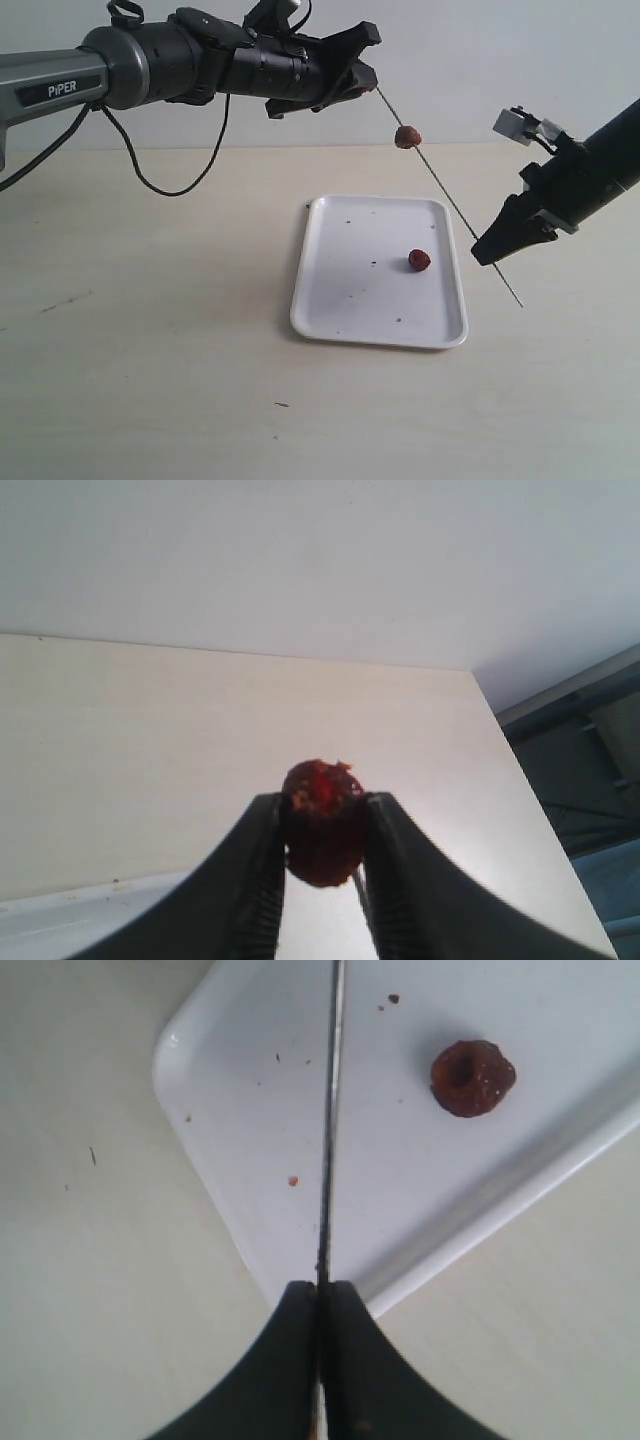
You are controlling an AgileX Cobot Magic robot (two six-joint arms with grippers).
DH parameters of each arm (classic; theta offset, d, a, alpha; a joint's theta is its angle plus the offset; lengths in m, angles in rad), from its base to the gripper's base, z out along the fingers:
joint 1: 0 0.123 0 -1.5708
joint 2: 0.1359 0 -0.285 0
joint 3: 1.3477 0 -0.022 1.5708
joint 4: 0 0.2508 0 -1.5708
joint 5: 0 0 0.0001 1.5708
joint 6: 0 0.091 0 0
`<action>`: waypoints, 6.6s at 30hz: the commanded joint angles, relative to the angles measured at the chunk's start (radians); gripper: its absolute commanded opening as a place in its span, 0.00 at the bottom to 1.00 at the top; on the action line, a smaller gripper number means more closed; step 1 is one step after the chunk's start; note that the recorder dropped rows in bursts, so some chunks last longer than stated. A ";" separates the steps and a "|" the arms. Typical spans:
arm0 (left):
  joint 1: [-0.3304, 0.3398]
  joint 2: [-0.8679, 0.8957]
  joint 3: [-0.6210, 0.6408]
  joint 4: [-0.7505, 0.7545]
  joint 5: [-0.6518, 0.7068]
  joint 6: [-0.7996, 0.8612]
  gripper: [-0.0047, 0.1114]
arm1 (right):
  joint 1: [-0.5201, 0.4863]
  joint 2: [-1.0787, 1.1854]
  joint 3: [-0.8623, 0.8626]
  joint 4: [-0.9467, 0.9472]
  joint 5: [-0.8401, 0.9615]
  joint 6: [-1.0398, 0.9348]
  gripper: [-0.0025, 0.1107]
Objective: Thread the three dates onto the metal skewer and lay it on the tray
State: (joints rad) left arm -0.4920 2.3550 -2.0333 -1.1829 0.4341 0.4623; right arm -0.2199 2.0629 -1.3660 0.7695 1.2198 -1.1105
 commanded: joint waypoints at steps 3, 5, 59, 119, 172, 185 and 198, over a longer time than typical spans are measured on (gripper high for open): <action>0.004 -0.002 -0.005 -0.011 -0.015 -0.018 0.29 | -0.001 -0.014 0.001 0.015 0.001 -0.013 0.02; 0.004 -0.002 -0.005 -0.011 -0.018 -0.020 0.29 | -0.001 -0.014 0.001 0.017 0.001 -0.013 0.02; 0.004 -0.002 -0.005 -0.007 0.005 -0.044 0.29 | 0.022 -0.014 0.013 0.062 0.001 -0.067 0.02; -0.020 -0.002 -0.005 0.099 0.180 0.089 0.55 | -0.121 -0.008 0.013 0.389 -0.115 -0.139 0.02; -0.354 0.185 -0.087 1.285 0.245 0.924 0.55 | -0.178 -0.005 0.013 0.288 -0.027 -0.064 0.02; -0.354 0.219 -0.087 1.303 0.221 0.924 0.39 | -0.176 -0.005 0.013 0.302 -0.014 -0.066 0.02; -0.354 0.219 -0.087 1.303 0.237 0.891 0.28 | -0.176 -0.005 0.013 0.303 -0.010 -0.066 0.02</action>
State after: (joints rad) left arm -0.8485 2.5629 -2.1232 0.1194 0.6495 1.3828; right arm -0.3931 2.0666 -1.3512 1.0530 1.1978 -1.1713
